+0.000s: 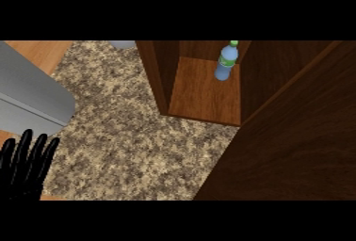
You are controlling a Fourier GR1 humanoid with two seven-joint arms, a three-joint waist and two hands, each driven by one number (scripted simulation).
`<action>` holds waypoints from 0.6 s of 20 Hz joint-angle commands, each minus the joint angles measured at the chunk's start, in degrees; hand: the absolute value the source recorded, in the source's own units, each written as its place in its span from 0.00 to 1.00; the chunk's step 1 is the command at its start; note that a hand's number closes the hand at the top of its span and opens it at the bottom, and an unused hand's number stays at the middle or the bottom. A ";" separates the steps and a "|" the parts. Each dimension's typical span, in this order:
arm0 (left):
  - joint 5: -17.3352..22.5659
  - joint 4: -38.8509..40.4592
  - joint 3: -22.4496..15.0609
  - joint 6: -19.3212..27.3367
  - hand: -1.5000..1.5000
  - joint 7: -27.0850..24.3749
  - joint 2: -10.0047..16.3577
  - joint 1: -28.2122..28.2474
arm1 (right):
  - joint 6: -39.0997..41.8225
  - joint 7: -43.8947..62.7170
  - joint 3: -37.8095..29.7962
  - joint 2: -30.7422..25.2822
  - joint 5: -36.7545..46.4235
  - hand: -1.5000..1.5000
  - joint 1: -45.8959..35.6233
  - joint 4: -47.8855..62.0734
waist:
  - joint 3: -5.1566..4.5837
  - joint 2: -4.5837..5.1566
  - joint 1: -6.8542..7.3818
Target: Pick up the bottled water, place it into the cabinet and close the cabinet
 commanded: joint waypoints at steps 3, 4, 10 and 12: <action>0.60 0.73 0.32 -1.81 0.00 -0.09 0.42 -0.34 | -6.60 4.62 2.80 8.36 -8.98 1.00 -2.77 11.46 | 0.13 0.32 0.85; 0.67 1.16 0.79 -2.89 0.00 -0.38 1.21 0.36 | -8.17 3.92 0.82 8.36 -9.00 1.00 -2.70 11.32 | 0.10 0.13 0.79; 0.55 0.66 0.97 -1.35 0.00 -0.77 0.35 2.12 | -15.13 -1.08 -7.69 8.36 -7.44 1.00 0.71 8.42 | 0.30 -0.59 -2.31; 1.18 0.22 2.41 -1.37 0.00 -0.94 0.71 1.68 | -16.67 -2.39 -10.28 8.38 -7.28 1.00 1.38 8.63 | 0.38 -0.38 -2.74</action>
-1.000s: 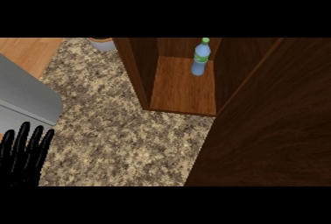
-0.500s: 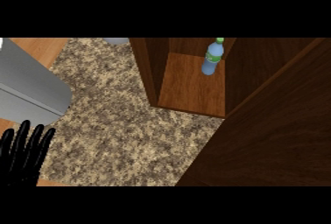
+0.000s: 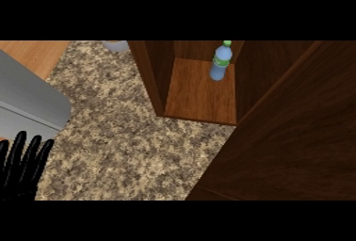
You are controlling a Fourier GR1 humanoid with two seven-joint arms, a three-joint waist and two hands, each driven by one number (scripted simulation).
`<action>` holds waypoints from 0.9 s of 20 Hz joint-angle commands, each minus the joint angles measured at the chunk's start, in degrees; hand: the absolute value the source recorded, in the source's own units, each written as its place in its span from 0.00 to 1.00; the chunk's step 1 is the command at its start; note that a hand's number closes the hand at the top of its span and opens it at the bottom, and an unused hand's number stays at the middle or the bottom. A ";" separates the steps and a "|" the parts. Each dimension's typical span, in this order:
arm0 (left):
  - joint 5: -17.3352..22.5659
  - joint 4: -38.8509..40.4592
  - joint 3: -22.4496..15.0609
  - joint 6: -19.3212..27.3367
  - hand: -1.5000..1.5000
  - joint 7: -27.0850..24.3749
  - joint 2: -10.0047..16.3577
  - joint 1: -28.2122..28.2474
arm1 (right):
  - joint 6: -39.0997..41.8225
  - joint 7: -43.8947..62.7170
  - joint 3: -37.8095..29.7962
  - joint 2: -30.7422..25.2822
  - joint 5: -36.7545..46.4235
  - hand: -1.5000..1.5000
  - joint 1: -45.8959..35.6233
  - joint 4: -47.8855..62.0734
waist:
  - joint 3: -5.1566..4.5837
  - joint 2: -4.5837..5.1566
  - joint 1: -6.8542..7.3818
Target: Pick up the bottled water, place it into the cabinet and close the cabinet
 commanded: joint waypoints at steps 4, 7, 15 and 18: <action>0.82 0.17 1.07 -0.53 0.00 -0.19 0.18 0.62 | -14.72 -2.73 -8.71 7.13 2.12 1.00 -4.01 7.26 | 0.25 0.49 -0.80; 0.91 0.00 0.23 -1.09 0.00 -0.04 -0.09 0.92 | -17.89 -3.14 -12.20 7.15 1.37 1.00 -7.86 10.59 | 0.28 0.41 0.21; 2.00 1.41 1.49 -3.07 0.00 0.96 1.16 -0.32 | -32.68 -4.09 -19.25 7.39 -2.25 1.00 -30.67 29.71 | 0.59 0.10 1.29; 1.79 0.58 0.26 -2.68 0.00 1.18 0.10 -0.75 | -36.53 -4.27 -22.19 7.43 -3.33 1.00 -41.24 38.44 | 0.68 0.03 1.40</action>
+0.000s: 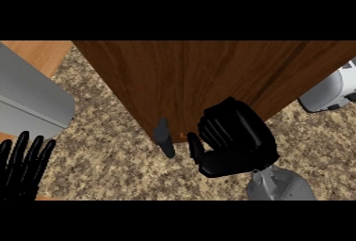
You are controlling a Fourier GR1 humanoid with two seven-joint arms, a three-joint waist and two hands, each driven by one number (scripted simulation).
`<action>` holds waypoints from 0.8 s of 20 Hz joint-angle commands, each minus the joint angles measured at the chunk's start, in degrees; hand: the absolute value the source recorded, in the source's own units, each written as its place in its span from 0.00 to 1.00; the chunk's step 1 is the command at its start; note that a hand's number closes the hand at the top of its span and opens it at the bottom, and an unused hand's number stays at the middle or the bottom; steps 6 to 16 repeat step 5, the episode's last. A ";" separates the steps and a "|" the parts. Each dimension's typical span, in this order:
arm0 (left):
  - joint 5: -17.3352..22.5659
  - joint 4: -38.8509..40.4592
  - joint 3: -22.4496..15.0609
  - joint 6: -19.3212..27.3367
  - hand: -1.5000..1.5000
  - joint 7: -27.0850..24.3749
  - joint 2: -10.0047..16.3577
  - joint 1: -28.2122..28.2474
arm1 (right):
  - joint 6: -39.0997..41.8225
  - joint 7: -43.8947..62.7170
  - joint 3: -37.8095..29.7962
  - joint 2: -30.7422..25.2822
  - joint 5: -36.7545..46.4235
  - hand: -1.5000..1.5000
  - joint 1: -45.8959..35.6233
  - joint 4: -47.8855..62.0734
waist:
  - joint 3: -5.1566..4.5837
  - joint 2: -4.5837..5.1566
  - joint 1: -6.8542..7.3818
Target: Pick up the bottled water, place it into the cabinet and close the cabinet
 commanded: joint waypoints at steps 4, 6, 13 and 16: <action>0.68 2.18 0.66 -1.58 0.00 -0.43 -0.67 -0.51 | -9.45 -2.00 -5.42 0.59 -5.63 1.00 -25.04 22.66 | 0.13 -0.51 -0.81; -0.39 0.80 -0.14 0.53 0.00 -0.03 -1.38 -0.04 | -8.41 -4.33 -5.85 0.59 -6.46 1.00 -25.77 26.63 | 0.24 -0.45 -0.80; -0.39 0.80 -0.14 0.53 0.00 -0.03 -1.38 -0.04 | -8.41 -4.33 -5.85 0.59 -6.46 1.00 -25.77 26.63 | 0.24 -0.45 -0.80; -0.39 0.80 -0.14 0.53 0.00 -0.03 -1.38 -0.04 | -8.41 -4.33 -5.85 0.59 -6.46 1.00 -25.77 26.63 | 0.24 -0.45 -0.80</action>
